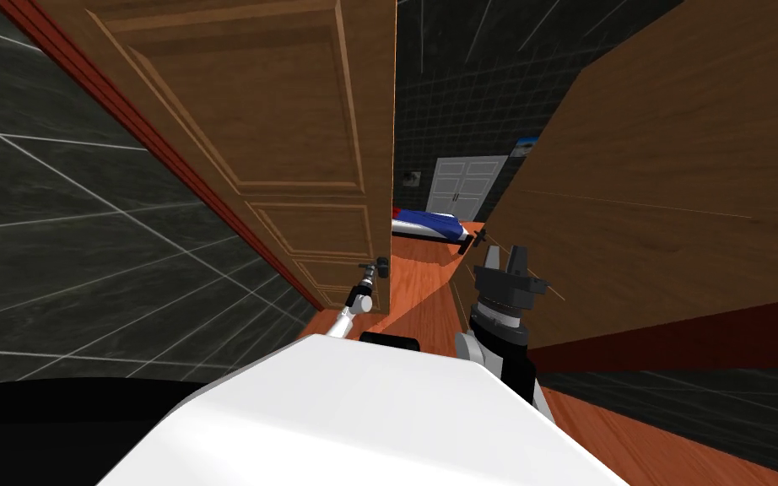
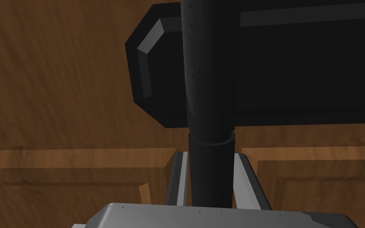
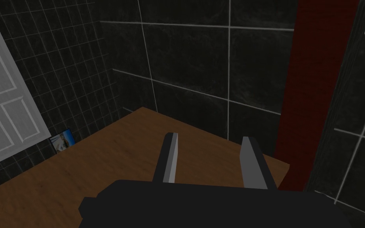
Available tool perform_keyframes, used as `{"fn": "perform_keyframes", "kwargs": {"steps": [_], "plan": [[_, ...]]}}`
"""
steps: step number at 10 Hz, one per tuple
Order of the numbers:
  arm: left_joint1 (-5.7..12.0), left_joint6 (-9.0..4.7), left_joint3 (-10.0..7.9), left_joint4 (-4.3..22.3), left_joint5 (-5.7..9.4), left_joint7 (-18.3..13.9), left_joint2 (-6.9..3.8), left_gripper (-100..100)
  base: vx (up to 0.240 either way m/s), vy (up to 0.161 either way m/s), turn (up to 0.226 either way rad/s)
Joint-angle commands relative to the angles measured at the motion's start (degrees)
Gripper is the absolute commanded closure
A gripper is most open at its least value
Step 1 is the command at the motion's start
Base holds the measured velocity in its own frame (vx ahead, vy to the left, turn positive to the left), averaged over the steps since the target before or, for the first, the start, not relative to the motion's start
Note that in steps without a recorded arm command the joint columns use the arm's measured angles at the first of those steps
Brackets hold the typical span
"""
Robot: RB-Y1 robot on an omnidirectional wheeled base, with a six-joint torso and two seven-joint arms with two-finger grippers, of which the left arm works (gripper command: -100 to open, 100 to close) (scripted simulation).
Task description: Push the door open
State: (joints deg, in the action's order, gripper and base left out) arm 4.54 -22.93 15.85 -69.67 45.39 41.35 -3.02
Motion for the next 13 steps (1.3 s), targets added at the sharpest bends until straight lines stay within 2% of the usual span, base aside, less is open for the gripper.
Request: {"fn": "perform_keyframes", "kwargs": {"steps": [1,9,13], "plan": [[0.28,-0.30,-1.92,0.0,0.19,0.5,-0.45,100,0.117,-0.094,0.080],[1.19,-0.36,-6.41,1.1,0.66,1.4,-0.19,100,0.111,-0.073,0.060],[1.94,-0.40,-10.14,2.0,1.06,2.2,0.93,100,0.163,-0.116,0.100]]}}
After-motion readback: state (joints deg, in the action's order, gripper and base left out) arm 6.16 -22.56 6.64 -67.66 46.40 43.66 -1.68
